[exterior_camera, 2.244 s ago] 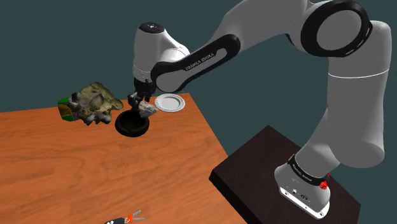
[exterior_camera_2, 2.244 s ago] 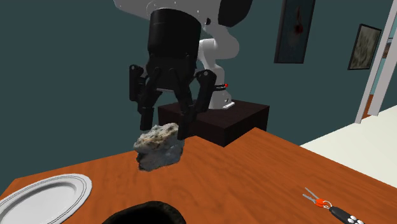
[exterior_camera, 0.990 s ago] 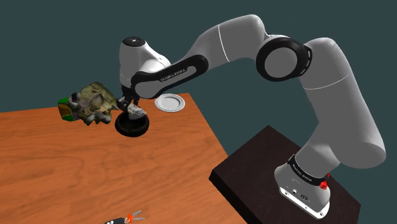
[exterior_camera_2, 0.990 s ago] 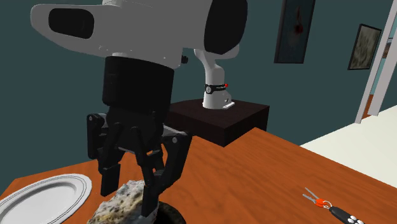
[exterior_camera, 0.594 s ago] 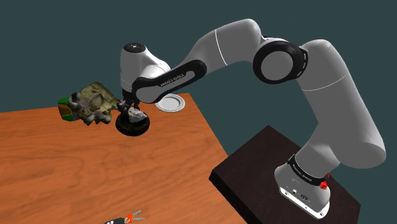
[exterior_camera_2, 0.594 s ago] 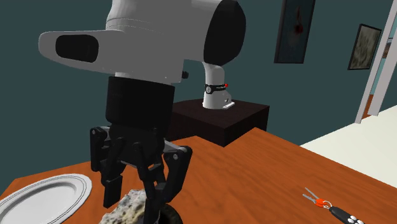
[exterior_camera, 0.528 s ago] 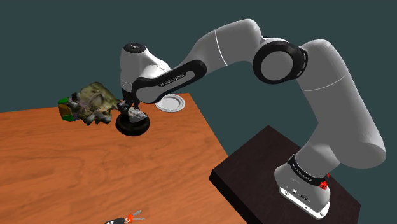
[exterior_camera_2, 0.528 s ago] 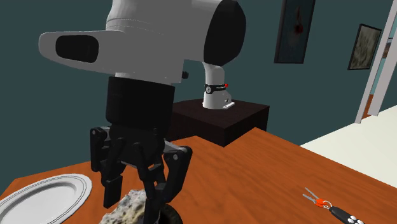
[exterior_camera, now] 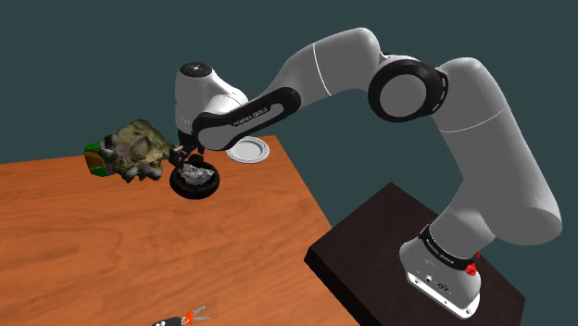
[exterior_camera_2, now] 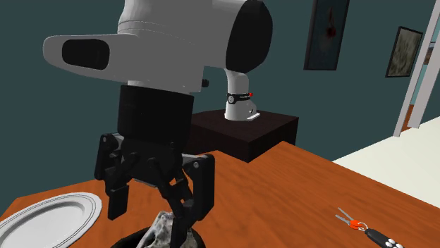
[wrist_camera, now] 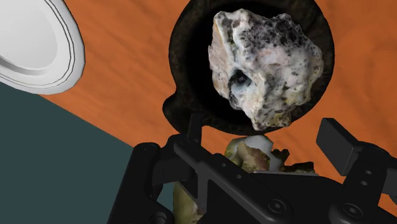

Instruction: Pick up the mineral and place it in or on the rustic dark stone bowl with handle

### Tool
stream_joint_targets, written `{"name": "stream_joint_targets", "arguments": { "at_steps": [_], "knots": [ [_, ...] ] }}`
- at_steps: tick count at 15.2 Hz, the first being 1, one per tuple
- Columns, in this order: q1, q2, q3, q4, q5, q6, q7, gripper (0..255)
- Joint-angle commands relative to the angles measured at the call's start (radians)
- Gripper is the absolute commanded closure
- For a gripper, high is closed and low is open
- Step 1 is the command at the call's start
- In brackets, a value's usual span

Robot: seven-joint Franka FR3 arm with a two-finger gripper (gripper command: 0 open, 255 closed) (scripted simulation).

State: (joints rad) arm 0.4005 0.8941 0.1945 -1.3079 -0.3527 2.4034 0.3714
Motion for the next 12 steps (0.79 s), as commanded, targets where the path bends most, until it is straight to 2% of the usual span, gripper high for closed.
{"name": "stream_joint_targets", "arguments": {
  "at_steps": [1, 5, 12],
  "knots": [
    [0.0, 0.0, 0.0, 0.0, 0.0, 0.0, 0.0, 0],
    [-0.011, -0.115, 0.018, -0.075, 0.013, -0.041, -0.001, 0],
    [-0.011, -0.115, 0.018, -0.075, 0.013, -0.041, -0.001, 0]
  ]
}}
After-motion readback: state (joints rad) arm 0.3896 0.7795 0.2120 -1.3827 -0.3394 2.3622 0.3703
